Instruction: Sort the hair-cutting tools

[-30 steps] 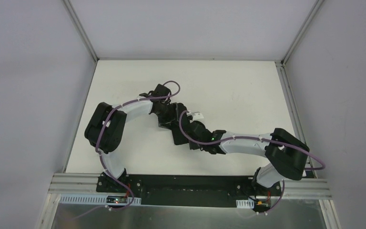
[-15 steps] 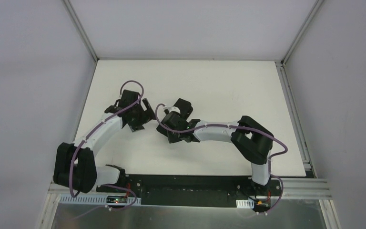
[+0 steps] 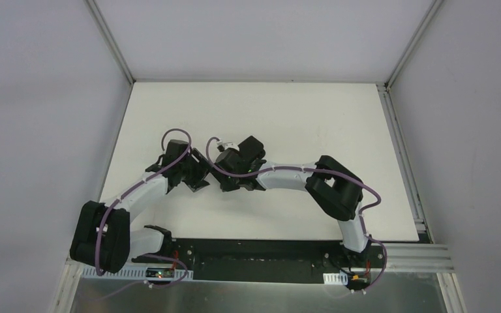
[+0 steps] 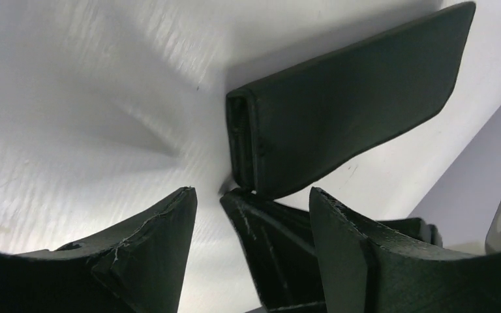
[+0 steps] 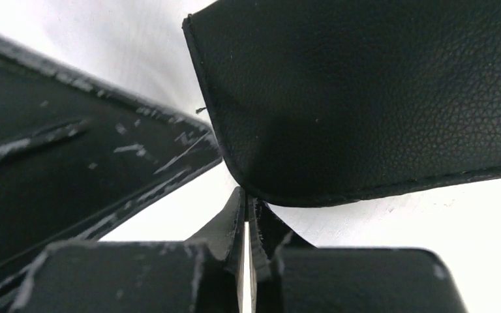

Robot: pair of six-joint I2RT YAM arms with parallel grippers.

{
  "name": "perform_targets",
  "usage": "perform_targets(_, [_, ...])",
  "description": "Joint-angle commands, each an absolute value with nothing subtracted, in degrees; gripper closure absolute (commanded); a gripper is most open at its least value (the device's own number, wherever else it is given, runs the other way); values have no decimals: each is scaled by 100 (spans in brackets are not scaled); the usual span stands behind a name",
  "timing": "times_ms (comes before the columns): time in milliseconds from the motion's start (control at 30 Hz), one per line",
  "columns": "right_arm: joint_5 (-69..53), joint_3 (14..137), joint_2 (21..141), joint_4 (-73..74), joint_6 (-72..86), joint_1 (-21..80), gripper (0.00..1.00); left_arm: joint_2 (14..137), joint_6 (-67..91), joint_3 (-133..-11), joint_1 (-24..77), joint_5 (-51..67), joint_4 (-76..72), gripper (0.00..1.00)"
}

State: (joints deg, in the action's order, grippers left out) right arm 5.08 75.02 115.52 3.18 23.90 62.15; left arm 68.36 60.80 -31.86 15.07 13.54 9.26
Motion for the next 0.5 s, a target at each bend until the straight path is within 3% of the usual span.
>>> perform_targets(0, [292, 7618, 11723, 389, 2478, 6231, 100, 7214, 6509, -3016, 1573, 1532, 29, 37])
perform_targets(267, [324, 7509, 11625, 387, 2555, 6234, 100, 7671, 6542, -2816, 1584, 1545, 26, 58])
perform_targets(467, [319, 7353, 11463, 410, 2572, 6229, 100, 7854, 6380, -2615, 1582, 1542, -32, 90])
